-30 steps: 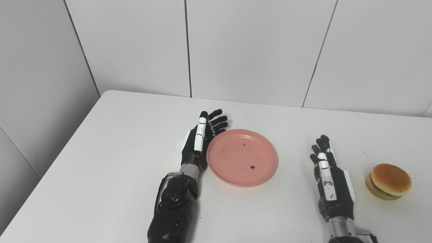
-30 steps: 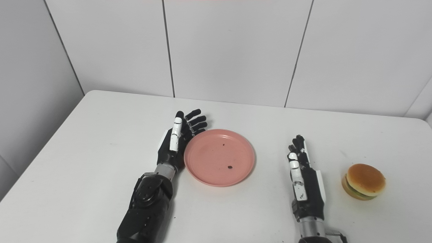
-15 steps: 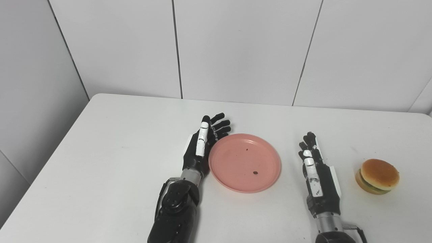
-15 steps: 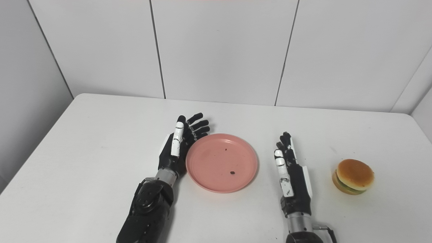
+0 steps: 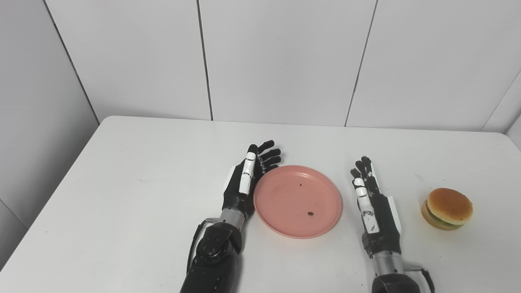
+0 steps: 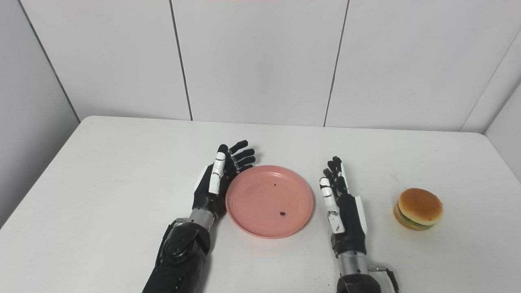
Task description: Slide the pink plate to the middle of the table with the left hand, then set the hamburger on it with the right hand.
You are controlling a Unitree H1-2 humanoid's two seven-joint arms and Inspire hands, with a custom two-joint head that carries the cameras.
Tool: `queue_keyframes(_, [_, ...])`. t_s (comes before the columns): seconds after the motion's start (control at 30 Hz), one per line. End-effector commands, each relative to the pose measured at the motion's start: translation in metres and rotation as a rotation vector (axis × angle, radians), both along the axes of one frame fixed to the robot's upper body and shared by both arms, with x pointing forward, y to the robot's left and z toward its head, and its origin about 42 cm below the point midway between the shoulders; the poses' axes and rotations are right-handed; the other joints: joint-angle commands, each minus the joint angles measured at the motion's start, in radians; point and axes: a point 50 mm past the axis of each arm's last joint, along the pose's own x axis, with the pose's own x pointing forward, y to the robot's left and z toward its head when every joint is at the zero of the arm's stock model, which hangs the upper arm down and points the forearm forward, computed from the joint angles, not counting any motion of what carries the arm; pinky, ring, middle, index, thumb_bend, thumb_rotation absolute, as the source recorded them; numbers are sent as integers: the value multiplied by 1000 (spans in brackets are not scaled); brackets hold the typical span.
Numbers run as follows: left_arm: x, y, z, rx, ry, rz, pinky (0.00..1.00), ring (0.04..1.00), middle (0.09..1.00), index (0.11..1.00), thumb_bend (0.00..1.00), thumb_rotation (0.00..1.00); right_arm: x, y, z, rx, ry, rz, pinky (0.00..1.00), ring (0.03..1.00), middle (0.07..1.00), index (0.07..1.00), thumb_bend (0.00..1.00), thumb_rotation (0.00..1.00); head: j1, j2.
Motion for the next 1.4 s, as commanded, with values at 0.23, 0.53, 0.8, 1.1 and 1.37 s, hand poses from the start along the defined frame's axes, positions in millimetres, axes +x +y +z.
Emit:
queue_keyframes(0.23, [-13, 3, -33, 4, 91, 21, 813, 791, 783, 777, 596, 1000, -5, 8, -12, 14, 6, -6, 999, 963, 979, 992, 560, 832, -2, -4])
queue_keyframes(0.53, [-16, 17, -35, 27, 43, 93, 900, 861, 845, 848, 612, 1000, -5, 9, -13, 25, 11, 1, 1000, 969, 978, 998, 569, 815, -5, -5])
queue_keyframes(0.8, [-18, 31, -40, -3, 10, 136, 956, 929, 913, 908, 619, 1000, -1, 6, -8, 15, -4, -16, 992, 969, 981, 988, 566, 793, -11, -7])
queue_keyframes(1.1, [-26, 42, -50, 27, 20, 155, 946, 924, 907, 899, 585, 1000, 15, -10, 15, -80, -120, -71, 1000, 993, 999, 999, 610, 787, -64, -10])
queue_keyframes(1.37, [-31, 50, -59, 26, 55, 117, 966, 939, 924, 908, 583, 1000, 24, -28, 51, -370, -239, -193, 873, 930, 951, 965, 630, 746, -148, -14])
